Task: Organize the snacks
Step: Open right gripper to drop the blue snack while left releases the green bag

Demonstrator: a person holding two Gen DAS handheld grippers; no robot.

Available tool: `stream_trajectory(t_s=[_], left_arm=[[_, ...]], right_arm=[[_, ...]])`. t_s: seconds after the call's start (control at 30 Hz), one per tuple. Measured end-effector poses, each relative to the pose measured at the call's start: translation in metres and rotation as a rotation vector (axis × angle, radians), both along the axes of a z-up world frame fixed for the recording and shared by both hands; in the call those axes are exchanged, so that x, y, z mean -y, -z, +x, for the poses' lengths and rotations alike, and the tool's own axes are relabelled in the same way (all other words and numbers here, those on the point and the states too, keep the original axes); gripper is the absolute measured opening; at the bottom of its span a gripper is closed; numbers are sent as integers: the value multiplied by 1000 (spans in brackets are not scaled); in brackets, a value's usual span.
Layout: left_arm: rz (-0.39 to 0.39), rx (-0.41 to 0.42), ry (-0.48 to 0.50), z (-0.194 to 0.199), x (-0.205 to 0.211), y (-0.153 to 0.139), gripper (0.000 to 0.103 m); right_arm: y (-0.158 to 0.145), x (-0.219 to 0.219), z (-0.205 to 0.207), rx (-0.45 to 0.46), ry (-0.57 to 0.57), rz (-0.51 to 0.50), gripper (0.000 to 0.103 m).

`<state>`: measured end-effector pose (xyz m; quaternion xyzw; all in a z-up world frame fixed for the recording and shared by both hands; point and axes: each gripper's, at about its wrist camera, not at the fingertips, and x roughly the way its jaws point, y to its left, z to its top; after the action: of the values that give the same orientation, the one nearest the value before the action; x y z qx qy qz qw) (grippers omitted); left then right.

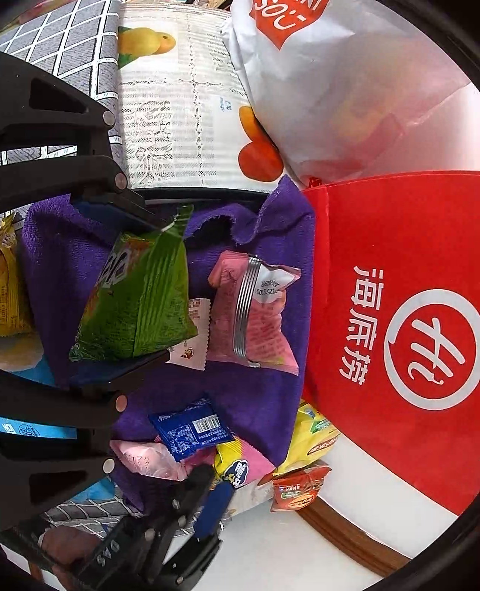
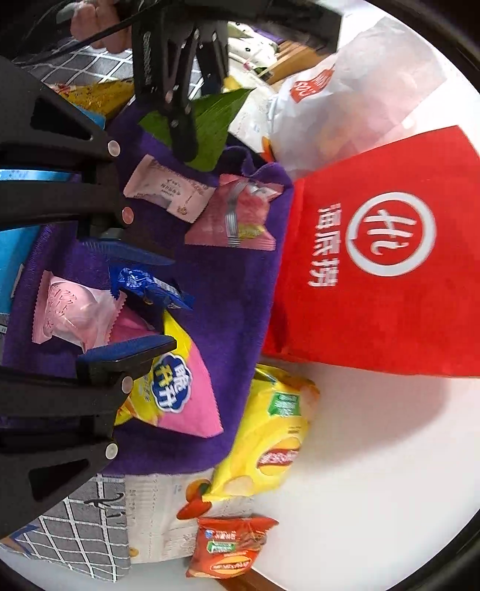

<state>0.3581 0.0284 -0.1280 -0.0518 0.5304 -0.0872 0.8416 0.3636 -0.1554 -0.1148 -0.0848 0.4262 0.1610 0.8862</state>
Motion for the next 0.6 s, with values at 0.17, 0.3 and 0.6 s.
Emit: stream_trajectory(t_s=[0.17,0.3,0.6], left_arm=[[4,-18,10,0,5,4,59],[12,-31,18,1,8,8,59],[26,-35,16,3,11,9,60]], right_arm=[[-13,5,-6,36,4,31,43],[-16,8,-6,48,20,38,43],[-21,12,-7,59,34,46,43]])
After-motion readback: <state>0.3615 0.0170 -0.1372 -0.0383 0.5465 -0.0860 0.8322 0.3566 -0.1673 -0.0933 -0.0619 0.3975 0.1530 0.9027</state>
